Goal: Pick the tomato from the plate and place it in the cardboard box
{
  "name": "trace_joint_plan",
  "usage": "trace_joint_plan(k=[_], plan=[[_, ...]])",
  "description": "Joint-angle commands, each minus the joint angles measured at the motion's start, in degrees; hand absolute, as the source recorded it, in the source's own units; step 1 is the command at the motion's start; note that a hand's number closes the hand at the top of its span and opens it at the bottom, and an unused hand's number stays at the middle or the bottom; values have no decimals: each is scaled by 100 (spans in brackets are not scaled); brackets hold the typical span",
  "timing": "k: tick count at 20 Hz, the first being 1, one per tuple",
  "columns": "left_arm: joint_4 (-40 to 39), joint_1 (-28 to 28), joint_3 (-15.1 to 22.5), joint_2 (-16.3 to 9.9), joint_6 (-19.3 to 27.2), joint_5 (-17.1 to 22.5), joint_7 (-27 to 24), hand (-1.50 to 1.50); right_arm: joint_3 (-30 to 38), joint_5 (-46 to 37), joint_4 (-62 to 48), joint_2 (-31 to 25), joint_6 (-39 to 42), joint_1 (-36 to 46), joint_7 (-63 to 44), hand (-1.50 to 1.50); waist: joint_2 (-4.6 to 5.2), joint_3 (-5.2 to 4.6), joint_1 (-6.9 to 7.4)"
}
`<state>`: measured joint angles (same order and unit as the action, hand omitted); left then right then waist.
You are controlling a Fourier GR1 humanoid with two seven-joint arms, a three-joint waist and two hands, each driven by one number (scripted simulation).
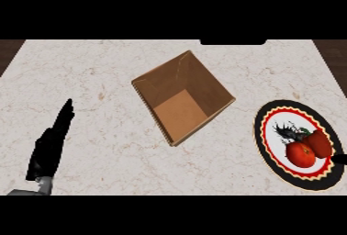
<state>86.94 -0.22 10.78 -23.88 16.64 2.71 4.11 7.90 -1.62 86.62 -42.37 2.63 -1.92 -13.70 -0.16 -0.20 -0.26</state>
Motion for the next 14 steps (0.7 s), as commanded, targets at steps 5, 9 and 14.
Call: trace_joint_plan(k=[5,9,14], plan=[[-118,116,-25,52,-206,11,-261,0,-698,490,459,-684,1793,369,-1771,-150,25,10,111],[-75,-103,-227,-40,-334,-3,-94,0,-772,691,824,-695,2160,563,-2693,-150,19,14,72],[408,282,-130,275,-143,-305,151,0,-981,174,1317,34,1794,519,-3527,-150,9,18,50]])
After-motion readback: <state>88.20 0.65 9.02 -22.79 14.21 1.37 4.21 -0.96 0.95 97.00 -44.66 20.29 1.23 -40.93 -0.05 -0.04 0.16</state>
